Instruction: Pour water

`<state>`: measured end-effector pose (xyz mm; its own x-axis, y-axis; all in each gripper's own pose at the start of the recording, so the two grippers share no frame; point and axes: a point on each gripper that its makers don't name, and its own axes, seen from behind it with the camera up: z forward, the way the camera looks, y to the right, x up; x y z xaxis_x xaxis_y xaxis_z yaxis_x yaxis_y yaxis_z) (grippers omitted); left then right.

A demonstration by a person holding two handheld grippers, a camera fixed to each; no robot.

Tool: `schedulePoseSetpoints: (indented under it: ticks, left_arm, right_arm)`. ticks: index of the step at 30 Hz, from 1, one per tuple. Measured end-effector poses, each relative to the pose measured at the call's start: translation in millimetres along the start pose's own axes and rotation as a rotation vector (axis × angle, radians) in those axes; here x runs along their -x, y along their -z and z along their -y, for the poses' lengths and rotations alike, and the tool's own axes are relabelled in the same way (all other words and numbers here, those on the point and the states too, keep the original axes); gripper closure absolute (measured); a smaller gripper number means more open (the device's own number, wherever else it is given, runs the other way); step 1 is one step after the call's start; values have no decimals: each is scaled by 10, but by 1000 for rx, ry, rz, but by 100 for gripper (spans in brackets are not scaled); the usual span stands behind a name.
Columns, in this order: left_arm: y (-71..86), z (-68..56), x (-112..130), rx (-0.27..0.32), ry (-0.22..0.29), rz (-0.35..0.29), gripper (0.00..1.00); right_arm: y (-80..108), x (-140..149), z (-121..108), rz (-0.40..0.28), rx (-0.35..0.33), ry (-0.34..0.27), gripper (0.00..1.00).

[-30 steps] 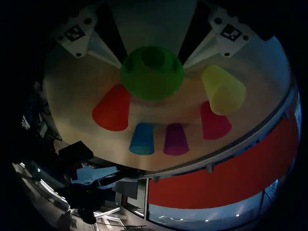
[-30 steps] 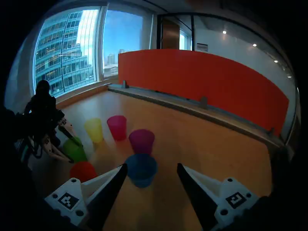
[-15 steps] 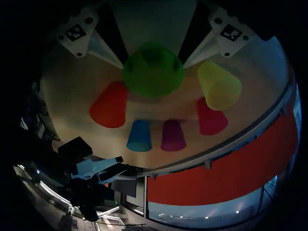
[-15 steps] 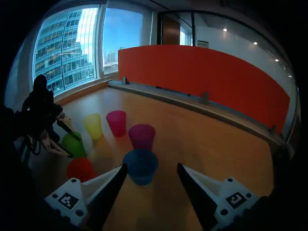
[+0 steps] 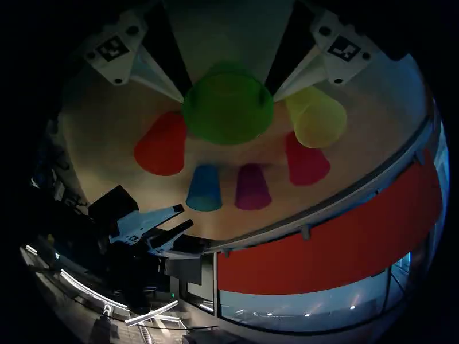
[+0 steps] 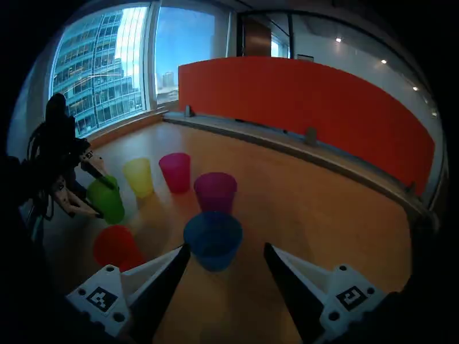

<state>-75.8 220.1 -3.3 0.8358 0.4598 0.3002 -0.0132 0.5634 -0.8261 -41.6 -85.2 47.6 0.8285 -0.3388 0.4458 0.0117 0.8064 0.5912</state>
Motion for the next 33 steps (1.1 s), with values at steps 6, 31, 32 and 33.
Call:
schedulePoseSetpoints:
  ticks: [6,31,32,33]
  left_arm:
    - [48,76,-66,-21,6,-21,16]
    - [229,295,-205,-83,36,-77,16]
    - [234,302,-206,-85,38,-78,17]
    - [239,308,-208,-86,39,-79,17]
  right_arm:
    - [-81,69,44,14,-5,15,0]
    - [-560,146,187,31,-15,47,1]
    - [-574,140,190,29,-15,47,1]
    - [-588,134,191,27,-15,47,1]
